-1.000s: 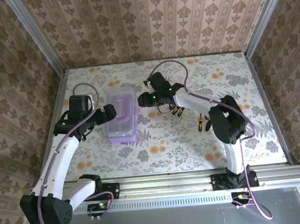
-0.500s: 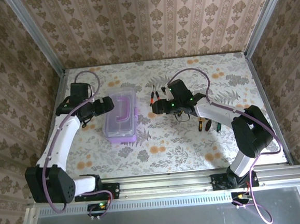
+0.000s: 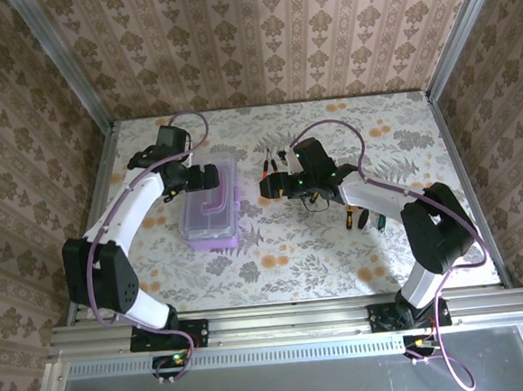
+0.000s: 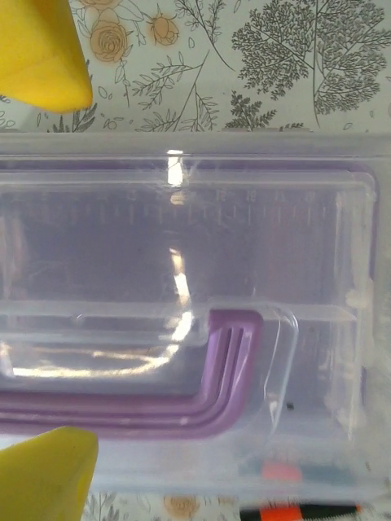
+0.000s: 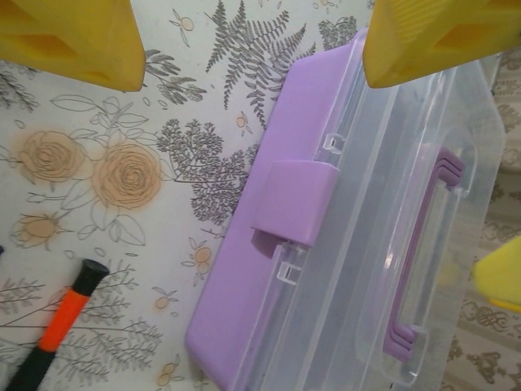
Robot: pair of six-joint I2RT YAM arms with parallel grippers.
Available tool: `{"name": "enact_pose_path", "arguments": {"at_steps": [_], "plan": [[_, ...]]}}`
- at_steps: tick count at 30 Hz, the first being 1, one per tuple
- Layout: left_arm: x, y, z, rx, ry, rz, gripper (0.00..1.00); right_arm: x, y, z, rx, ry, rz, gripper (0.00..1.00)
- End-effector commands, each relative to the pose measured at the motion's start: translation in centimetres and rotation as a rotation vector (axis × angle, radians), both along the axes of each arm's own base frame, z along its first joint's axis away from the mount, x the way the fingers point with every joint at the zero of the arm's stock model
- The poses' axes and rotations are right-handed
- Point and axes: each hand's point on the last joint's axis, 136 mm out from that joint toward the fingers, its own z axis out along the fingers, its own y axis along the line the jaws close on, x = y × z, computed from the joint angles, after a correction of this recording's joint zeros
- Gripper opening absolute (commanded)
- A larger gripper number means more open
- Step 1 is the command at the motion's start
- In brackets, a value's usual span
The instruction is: Pack the tool kit
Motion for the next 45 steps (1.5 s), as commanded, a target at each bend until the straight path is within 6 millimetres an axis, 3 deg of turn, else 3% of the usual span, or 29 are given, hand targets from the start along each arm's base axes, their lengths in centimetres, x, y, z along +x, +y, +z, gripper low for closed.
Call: {"name": "enact_pose_path", "arguments": {"at_steps": [1, 6, 17, 20, 33, 45], "plan": [[-1.0, 1.0, -1.6, 0.089, 0.078, -0.036, 1.0, -0.3, 1.5, -0.2, 0.068, 0.037, 0.051, 0.74], [-1.2, 1.3, -2.7, 0.124, 0.134, -0.054, 0.92, -0.1, 2.5, -0.5, 0.121, 0.065, 0.067, 0.75], [-0.1, -1.3, -2.6, 0.027, 0.139, -0.058, 0.75, 0.9, 2.0, -0.8, 0.205, 0.127, 0.041, 0.74], [-0.2, -2.4, -3.2, -0.022, 0.138, -0.074, 0.73, 1.3, 2.2, -0.5, 0.282, 0.142, 0.043, 0.75], [-0.7, -4.6, -3.9, -0.142, 0.163, -0.116, 0.73, 2.8, 4.0, -2.7, 0.543, 0.218, 0.019, 0.79], [-0.6, -2.6, -5.0, -0.005, 0.169, -0.102, 0.73, 2.8, 4.8, -3.7, 0.604, 0.231, 0.025, 0.8]]}}
